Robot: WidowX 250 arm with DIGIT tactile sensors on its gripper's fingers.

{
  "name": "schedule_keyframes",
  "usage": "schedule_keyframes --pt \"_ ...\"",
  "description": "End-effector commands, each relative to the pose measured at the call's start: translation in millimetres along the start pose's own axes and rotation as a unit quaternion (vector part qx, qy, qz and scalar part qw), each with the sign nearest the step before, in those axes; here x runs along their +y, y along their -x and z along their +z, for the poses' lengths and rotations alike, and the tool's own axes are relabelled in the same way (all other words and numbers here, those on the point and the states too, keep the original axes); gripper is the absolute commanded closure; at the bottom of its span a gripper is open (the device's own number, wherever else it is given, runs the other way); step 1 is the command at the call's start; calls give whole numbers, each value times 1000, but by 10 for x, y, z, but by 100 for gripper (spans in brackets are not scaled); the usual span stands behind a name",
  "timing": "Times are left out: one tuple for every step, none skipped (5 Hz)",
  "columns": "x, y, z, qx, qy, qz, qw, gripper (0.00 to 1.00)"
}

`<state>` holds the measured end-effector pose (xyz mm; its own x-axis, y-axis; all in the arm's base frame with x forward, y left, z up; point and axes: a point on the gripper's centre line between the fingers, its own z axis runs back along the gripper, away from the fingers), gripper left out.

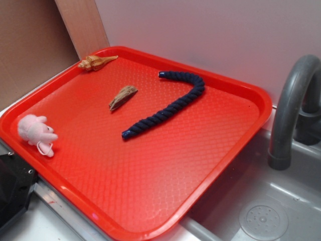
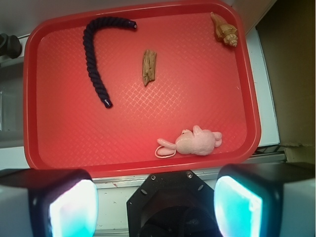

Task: Grab the wood chip.

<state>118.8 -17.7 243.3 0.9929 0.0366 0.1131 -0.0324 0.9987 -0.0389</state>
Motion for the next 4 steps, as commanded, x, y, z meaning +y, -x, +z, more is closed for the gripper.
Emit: schedule_keyframes --pt "0 0 0 0 0 0 1000 0" --pt "-29 -5 11 -6 0 27 1000 0" --pt "-104 -159 -60 -7 -11 34 999 0" --pt "-48 -468 -263 -23 -10 53 998 0"
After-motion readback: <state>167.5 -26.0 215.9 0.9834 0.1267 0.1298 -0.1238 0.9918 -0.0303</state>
